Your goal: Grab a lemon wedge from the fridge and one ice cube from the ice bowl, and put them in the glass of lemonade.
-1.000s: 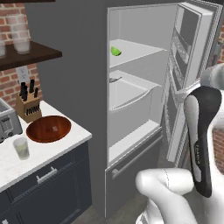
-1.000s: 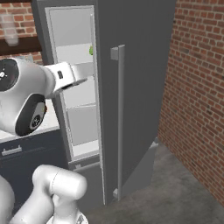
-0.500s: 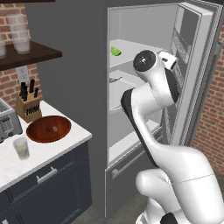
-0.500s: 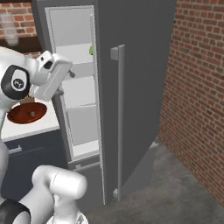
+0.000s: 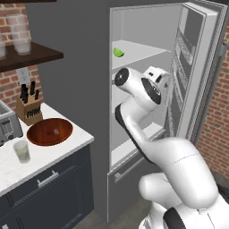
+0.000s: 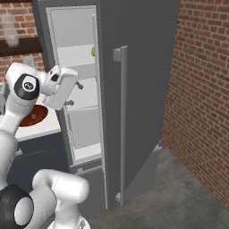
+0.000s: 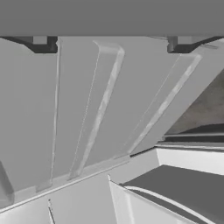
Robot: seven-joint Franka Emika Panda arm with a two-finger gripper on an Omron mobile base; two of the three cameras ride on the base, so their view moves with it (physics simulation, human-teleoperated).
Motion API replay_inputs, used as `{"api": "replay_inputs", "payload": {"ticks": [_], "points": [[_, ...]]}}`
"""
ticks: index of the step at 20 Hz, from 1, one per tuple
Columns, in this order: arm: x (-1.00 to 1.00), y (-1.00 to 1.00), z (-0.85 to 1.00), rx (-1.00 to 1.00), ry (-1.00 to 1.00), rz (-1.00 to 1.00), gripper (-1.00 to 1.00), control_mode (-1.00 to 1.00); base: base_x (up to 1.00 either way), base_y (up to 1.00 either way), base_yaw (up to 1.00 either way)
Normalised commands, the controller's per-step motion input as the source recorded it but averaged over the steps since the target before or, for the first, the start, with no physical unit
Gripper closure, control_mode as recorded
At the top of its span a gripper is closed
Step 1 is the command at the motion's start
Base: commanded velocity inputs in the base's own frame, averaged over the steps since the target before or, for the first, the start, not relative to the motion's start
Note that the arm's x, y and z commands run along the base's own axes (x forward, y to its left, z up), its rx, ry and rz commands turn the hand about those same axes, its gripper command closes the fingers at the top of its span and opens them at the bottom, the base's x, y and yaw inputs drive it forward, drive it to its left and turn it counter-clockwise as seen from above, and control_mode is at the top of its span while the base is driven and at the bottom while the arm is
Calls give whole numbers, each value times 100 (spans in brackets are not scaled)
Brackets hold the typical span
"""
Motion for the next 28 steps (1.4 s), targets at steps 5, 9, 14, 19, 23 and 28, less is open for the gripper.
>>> {"api": "replay_inputs", "payload": {"ticks": [5,9,14,19,23,28], "points": [[36,-52,-49,0,0,-9,-100,-100,0,0,0],[0,-93,-15,0,0,-10,-100,-100,0,0,0],[-1,-100,-4,0,2,-16,-100,-100,0,0,0],[-12,-100,-1,0,0,-19,-100,-100,0,0,0],[-10,-100,-6,0,0,-19,-100,-100,0,0,0],[1,-100,-1,0,0,-13,-100,-100,0,0,0]]}}
